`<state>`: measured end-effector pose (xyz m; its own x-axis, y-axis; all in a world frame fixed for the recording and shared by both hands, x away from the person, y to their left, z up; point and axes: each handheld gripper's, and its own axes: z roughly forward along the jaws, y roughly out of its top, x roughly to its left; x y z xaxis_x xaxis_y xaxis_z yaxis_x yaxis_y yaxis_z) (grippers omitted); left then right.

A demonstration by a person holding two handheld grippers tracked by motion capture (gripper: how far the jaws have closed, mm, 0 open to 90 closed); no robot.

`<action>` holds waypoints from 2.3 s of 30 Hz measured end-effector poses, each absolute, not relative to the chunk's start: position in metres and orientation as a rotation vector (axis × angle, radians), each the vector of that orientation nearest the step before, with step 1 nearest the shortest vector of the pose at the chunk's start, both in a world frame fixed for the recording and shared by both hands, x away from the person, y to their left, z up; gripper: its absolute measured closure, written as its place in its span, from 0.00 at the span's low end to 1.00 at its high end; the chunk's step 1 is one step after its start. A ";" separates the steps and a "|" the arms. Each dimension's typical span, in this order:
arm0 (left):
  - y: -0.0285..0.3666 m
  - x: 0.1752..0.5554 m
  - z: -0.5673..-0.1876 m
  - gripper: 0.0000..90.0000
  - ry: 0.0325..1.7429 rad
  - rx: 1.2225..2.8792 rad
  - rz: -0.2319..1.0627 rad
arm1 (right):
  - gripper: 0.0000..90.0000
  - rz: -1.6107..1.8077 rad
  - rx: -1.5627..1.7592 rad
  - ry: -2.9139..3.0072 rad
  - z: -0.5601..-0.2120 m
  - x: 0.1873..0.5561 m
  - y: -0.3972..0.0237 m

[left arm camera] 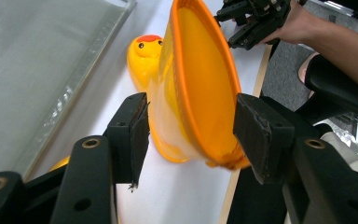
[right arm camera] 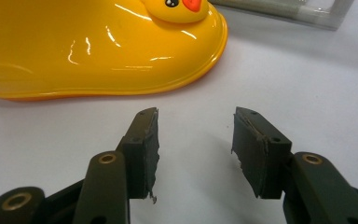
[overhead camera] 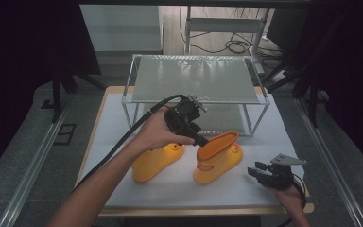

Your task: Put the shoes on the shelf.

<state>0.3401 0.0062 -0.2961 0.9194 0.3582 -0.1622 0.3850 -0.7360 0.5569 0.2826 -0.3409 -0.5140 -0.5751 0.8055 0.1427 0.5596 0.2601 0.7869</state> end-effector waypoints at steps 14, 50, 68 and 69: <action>-0.020 0.356 -0.313 0.54 0.580 2.541 -0.047 | 0.56 1.215 1.259 2.245 -0.514 0.283 -0.342; 0.028 0.340 -0.312 0.96 0.726 2.536 -0.033 | 0.56 1.200 1.272 2.231 -0.514 0.283 -0.344; 0.086 0.317 -0.326 0.96 0.755 2.541 0.021 | 0.56 1.190 1.279 2.245 -0.518 0.284 -0.342; 0.086 0.317 -0.326 0.95 0.755 2.541 0.021 | 0.56 1.190 1.279 2.245 -0.518 0.284 -0.342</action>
<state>0.3170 0.0858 -0.3259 0.8474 0.5173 -0.1200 0.5099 -0.7296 0.4557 0.2842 -0.3420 -0.5177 -0.5607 0.8165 0.1373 0.5720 0.2621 0.7772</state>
